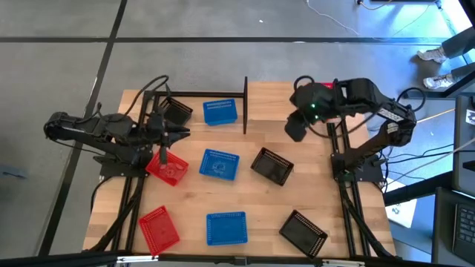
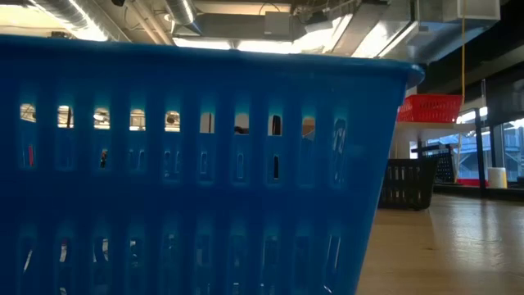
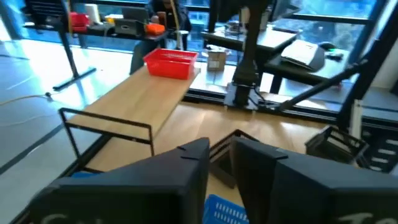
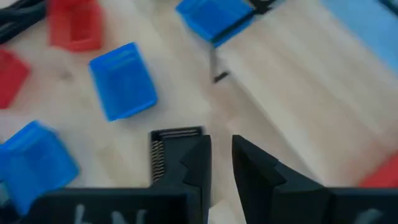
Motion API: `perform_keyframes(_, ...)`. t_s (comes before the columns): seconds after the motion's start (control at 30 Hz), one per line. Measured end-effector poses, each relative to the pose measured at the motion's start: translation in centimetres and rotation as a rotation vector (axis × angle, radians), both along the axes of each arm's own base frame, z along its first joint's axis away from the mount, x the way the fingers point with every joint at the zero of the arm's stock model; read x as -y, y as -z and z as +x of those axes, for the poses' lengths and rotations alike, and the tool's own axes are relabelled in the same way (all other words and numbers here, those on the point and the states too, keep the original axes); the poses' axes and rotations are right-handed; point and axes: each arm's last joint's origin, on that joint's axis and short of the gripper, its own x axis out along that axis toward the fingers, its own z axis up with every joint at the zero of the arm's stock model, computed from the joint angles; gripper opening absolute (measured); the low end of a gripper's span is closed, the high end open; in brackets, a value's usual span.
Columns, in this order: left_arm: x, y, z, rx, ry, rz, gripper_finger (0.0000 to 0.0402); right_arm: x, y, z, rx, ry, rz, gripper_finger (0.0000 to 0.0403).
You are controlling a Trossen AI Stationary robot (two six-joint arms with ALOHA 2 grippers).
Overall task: Stack baskets on shelf by color
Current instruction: Put the middle right black bin on the shelf
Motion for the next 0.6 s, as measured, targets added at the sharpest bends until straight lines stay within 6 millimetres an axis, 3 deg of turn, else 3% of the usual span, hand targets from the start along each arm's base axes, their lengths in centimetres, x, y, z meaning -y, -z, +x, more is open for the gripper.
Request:
perform_keyframes(0.17,-0.1,0.0,0.0,0.012,-0.039,-0.033,0.0099,-2.5,0.1,0.2,0.003,-0.204,0.119,0.0062)
perform_keyframes(0.3,-0.2,0.0,0.0,-0.010,-0.058,0.052,0.0102,-4.6,1.8,0.6,-0.079,-0.346,0.162,0.0062)
perform_keyframes(0.43,-0.2,0.0,0.0,-0.013,-0.051,0.061,0.0102,-5.4,5.2,1.3,-0.202,-0.218,0.229,0.0062)
perform_keyframes(0.6,-0.2,0.0,0.0,-0.013,-0.050,0.061,0.0102,-4.6,10.8,2.0,-0.348,0.038,0.188,0.0062)
